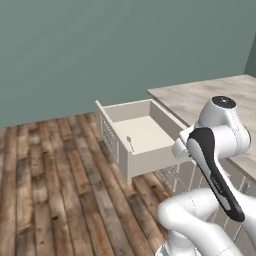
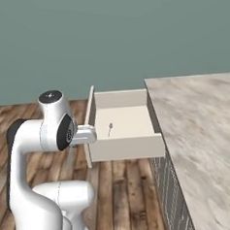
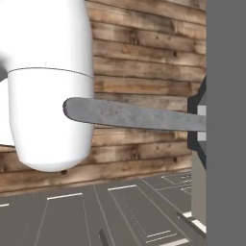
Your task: Organize the utensils by type. Pick up the wooden spoons from the counter and place them in the open cabinet. Then pick up the metallic utensils from the counter and place them in the open drawer.
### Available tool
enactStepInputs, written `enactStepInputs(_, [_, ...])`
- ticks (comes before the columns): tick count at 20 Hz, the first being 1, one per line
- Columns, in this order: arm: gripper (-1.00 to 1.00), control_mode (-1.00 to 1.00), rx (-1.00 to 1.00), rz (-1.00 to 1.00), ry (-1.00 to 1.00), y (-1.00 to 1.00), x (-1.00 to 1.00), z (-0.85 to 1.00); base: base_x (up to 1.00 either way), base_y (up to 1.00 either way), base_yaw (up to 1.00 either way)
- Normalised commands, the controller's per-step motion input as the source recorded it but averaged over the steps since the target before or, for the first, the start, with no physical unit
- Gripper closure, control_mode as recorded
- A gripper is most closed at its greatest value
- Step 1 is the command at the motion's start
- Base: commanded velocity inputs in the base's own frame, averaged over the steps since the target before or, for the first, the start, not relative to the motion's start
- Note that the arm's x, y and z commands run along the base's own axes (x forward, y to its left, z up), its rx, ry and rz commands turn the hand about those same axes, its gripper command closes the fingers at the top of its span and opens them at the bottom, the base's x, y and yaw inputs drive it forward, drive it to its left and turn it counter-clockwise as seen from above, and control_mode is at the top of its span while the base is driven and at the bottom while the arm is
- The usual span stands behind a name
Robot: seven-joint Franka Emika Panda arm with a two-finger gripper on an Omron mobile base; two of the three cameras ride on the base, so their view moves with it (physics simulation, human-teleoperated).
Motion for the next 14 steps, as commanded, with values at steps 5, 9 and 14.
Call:
enactStepInputs(5, [1.00, 1.00, 0.00, 0.00, 0.00, 0.00, 0.00, 0.00, 0.52, 0.17, -0.01])
enactStepInputs(9, [1.00, 1.00, 0.00, 0.00, 0.00, 0.00, 0.00, 0.00, 0.52, 0.05, -0.02])
enactStepInputs(14, [1.00, 1.00, 0.00, 0.00, 0.00, 0.00, 0.00, 0.00, 0.51, 0.00, -0.06])
